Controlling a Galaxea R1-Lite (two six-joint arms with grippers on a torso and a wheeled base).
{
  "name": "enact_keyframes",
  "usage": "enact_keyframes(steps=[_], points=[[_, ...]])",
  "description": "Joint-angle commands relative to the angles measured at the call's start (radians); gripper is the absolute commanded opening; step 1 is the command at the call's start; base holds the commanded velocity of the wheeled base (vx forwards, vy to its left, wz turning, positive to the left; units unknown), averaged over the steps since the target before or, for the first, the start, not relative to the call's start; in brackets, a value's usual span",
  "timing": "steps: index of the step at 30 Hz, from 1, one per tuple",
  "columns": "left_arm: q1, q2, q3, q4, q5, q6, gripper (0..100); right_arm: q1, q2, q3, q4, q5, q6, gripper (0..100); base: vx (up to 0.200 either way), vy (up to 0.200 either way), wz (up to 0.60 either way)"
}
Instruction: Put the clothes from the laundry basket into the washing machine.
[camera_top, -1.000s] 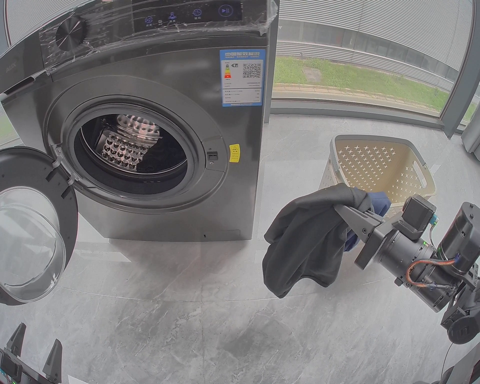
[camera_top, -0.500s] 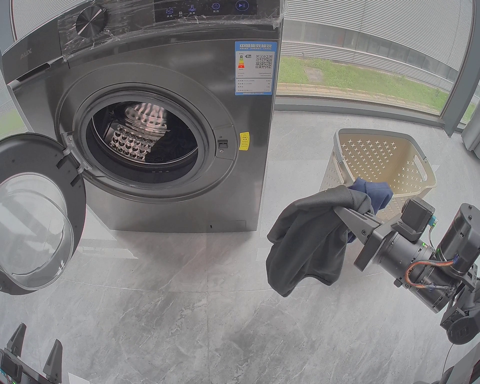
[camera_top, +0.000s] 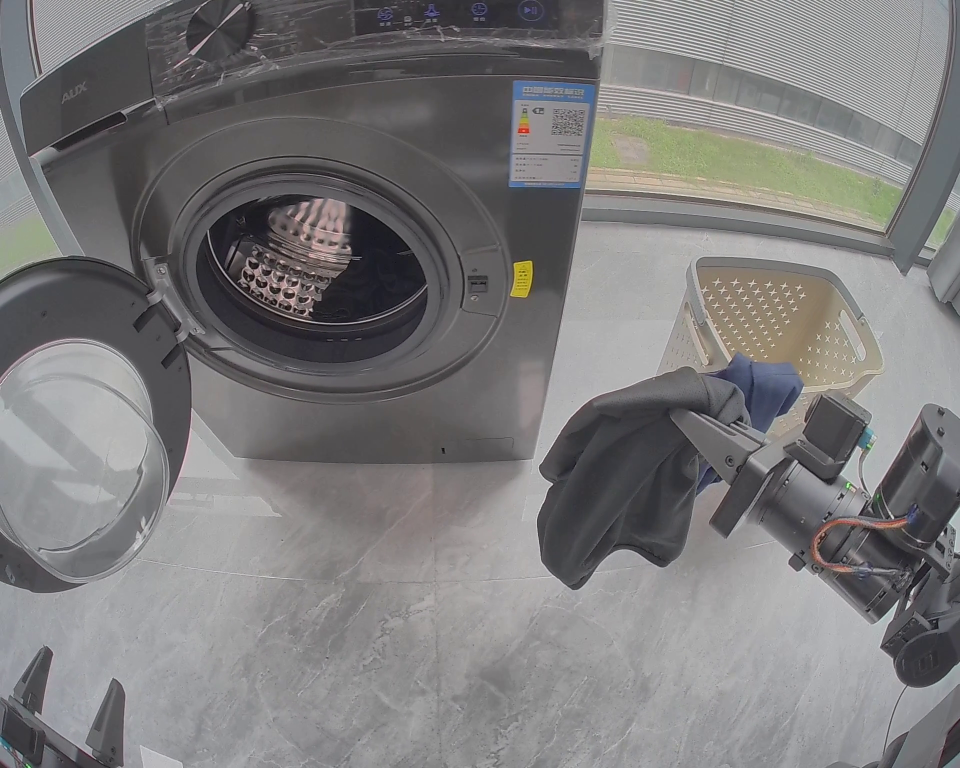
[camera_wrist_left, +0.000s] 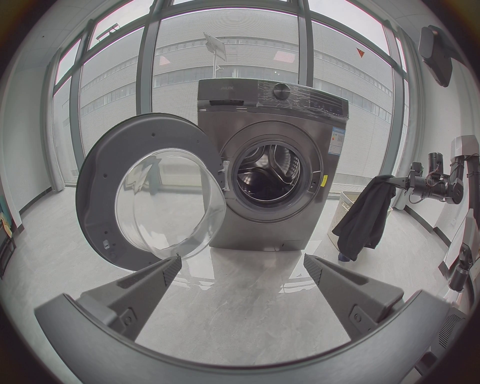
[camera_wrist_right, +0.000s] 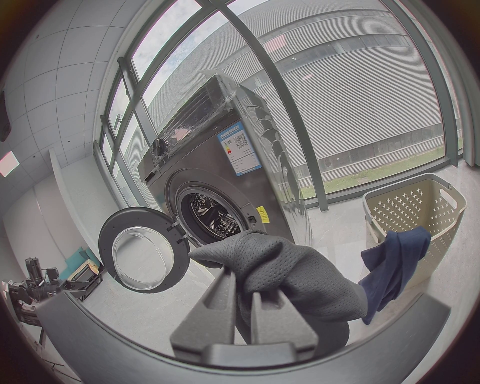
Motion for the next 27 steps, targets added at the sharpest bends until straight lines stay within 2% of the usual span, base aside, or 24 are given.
enact_keyframes(steps=[1, 19, 27], points=[[0.001, -0.016, 0.016, 0.000, 0.000, 0.000, 100, 0.000, 0.000, 0.000, 0.000, 0.000, -0.001, 0, 0.000, 0.200, 0.00], [0.001, -0.016, 0.016, 0.000, 0.000, 0.001, 100, -0.002, 0.001, 0.001, 0.000, 0.000, -0.001, 0, 0.000, 0.200, 0.00], [0.001, -0.016, 0.016, 0.000, 0.000, 0.001, 100, -0.002, 0.001, 0.006, 0.000, -0.002, 0.001, 0, 0.000, 0.000, 0.00]])
